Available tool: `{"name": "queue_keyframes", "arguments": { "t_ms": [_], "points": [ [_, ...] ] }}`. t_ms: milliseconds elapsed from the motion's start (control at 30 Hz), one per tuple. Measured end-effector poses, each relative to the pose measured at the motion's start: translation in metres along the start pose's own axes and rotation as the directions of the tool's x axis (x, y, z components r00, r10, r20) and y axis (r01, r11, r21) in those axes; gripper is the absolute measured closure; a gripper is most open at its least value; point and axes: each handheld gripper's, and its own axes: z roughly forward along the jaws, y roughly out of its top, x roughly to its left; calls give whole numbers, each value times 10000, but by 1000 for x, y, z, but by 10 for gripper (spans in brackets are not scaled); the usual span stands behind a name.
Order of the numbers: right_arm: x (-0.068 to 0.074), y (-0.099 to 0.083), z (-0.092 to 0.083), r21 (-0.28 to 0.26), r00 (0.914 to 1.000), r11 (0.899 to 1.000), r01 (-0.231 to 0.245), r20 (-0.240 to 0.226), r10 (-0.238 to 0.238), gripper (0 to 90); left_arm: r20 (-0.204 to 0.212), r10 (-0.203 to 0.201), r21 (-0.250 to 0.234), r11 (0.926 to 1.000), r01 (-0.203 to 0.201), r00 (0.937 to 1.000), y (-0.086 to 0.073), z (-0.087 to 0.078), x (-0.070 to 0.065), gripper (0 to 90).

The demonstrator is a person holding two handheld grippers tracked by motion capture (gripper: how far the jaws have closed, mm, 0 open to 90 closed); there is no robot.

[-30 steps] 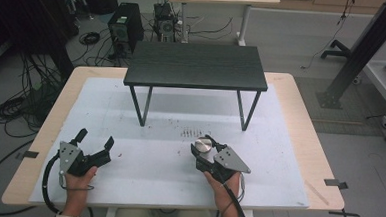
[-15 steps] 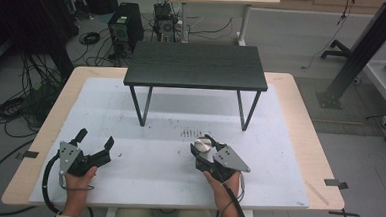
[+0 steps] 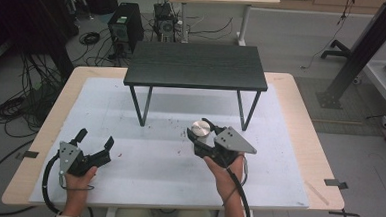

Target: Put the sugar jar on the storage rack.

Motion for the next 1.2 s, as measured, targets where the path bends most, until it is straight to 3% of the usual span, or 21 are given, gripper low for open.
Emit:
{"name": "queue_keyframes", "arguments": {
  "t_ms": [433, 700, 1200],
  "points": [
    [-9, 53, 3, 113, 9998, 9998, -176, -100, 177, 426, 6, 34, 38, 10000, -34, 10000, 0, 0, 0, 49],
    [-14, 83, 11, 45, 9999, 9999, 127, 29, -127, 427, -2, -5, 23, 10000, 5, 10000, 0, 0, 0, 50],
    [-26, 124, 27, -83, 9997, 9999, 122, 195, -120, 427, 8, 18, 87, 10000, -18, 10000, 0, 0, 0, 55]
  ]
}}
